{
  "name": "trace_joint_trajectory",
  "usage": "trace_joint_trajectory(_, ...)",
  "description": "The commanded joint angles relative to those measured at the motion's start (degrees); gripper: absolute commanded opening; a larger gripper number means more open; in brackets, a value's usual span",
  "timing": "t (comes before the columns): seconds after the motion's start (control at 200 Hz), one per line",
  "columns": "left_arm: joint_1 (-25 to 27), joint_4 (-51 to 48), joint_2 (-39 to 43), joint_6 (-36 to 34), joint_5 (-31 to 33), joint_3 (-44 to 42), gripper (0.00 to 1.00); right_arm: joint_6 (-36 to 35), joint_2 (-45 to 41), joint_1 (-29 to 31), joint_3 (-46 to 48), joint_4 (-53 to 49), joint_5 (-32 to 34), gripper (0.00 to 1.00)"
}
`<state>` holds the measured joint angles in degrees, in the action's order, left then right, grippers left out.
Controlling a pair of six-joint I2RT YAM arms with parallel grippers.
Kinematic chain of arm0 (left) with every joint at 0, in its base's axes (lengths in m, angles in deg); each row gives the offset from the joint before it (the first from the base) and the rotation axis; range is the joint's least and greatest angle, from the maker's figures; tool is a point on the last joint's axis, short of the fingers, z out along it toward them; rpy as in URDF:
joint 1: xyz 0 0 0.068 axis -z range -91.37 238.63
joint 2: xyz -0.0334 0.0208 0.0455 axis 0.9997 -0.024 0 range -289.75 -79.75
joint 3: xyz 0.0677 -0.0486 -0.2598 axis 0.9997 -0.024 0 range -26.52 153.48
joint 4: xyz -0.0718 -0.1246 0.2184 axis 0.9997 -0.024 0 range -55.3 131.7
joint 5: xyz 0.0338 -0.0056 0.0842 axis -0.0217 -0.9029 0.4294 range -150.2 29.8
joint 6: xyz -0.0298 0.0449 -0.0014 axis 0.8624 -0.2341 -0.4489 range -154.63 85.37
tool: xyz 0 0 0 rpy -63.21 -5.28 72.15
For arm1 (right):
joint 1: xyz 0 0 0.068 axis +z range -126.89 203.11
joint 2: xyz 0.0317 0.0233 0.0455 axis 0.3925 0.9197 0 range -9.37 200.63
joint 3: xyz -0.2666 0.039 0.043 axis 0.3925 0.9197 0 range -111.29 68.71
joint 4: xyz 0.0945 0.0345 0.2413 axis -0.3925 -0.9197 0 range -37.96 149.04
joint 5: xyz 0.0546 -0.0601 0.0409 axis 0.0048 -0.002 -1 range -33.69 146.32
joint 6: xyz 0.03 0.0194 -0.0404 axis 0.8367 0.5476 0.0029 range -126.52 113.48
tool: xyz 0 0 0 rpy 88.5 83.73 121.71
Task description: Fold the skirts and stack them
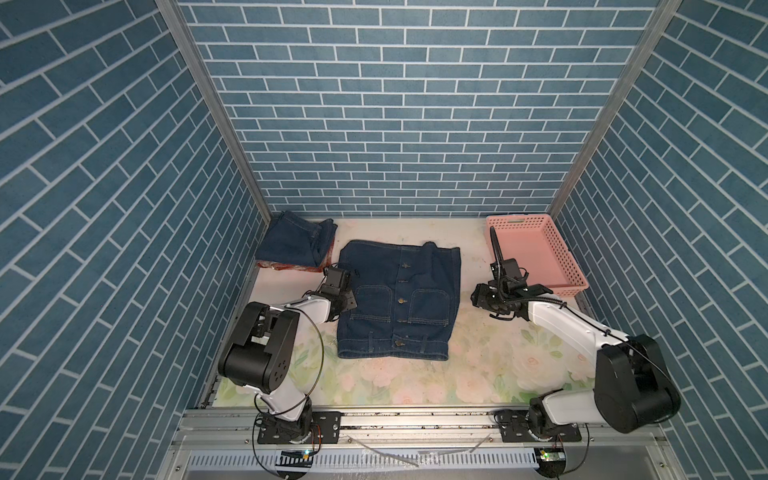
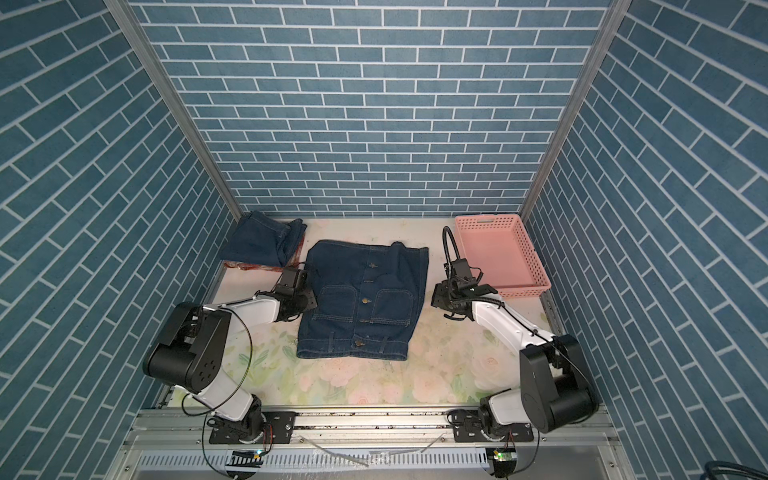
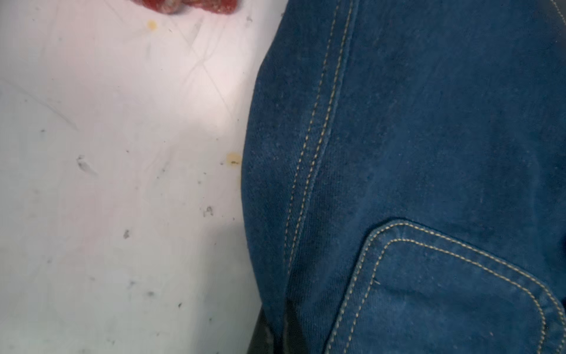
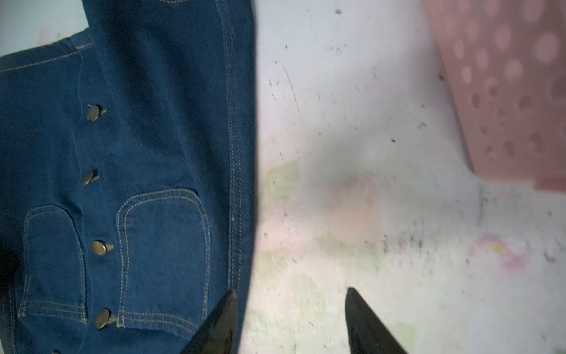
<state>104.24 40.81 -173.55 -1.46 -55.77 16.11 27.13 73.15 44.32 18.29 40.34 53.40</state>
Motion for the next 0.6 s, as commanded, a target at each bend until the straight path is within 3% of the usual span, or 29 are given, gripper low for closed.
trace_joint_trajectory(0.0,-0.2,-2.6,-2.1,0.1,-2.6,-0.5,0.00,-3.2,5.5,0.1,-7.4,4.6,-0.3,0.56)
trace_joint_trajectory(0.26,1.0,-3.0,-2.5,-0.5,-2.3,-0.2,0.00,-8.1,24.6,0.2,-24.7,5.4,4.2,0.48)
trace_joint_trajectory(0.595,2.6,-4.6,-2.5,-1.2,-2.5,1.4,0.00,-11.8,42.6,0.3,-45.1,1.2,9.6,0.42)
